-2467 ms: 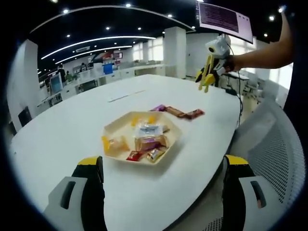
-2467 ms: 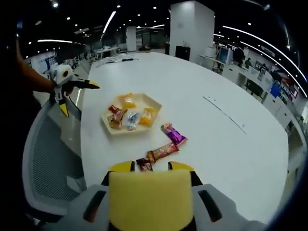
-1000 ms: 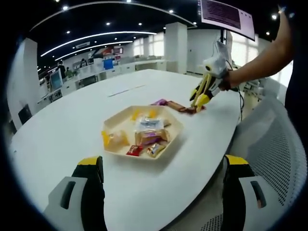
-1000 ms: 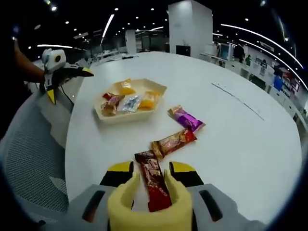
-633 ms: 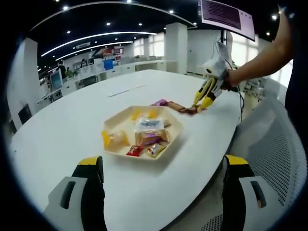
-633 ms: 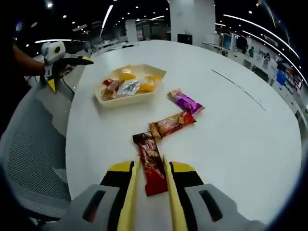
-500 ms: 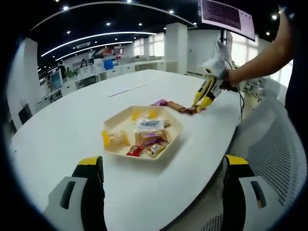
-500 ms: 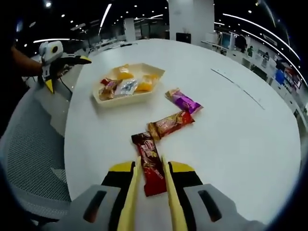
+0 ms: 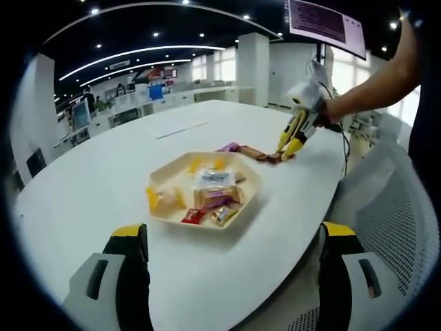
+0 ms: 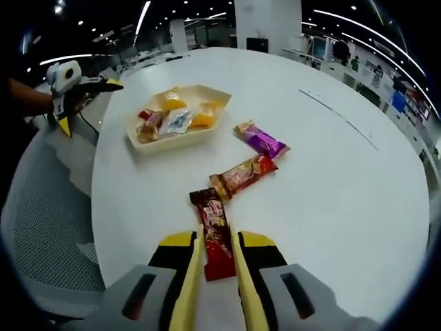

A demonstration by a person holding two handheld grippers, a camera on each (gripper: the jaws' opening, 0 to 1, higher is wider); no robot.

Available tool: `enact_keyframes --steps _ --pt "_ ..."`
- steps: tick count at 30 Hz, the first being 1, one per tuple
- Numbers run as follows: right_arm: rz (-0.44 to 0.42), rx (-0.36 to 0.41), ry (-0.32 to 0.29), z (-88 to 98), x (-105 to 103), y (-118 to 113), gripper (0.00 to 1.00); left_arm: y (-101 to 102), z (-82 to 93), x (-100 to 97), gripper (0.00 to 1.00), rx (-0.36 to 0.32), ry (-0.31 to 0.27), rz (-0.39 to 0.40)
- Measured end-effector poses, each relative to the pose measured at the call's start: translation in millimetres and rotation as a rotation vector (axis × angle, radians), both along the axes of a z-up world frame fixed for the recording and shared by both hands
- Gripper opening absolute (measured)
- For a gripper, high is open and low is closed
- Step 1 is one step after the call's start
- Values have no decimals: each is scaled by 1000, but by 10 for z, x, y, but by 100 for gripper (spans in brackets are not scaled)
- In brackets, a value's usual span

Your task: Place the target food into the container with the food tongs after gripping and lifting it, then release it inside without dropping or visibly crushing the food.

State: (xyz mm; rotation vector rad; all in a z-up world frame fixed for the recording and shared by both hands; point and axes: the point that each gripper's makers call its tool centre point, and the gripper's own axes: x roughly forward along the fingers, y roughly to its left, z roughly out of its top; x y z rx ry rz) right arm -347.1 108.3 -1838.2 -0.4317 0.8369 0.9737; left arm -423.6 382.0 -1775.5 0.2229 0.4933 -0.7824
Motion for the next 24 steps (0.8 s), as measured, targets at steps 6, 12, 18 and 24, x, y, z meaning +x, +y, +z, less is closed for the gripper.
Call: enact_keyframes --steps 6,12,18,24 --pt "14 -48 8 48 -23 8 22 3 6 2 99 0 -2 2" --pt "13 -58 -7 191 28 14 21 -3 14 5 99 -2 -7 -1" --pt "-15 -36 -39 437 166 29 21 -7 16 2 99 -5 -8 -3" --pt "-36 -30 -69 674 311 46 22 -15 23 -1 99 -6 -11 -7"
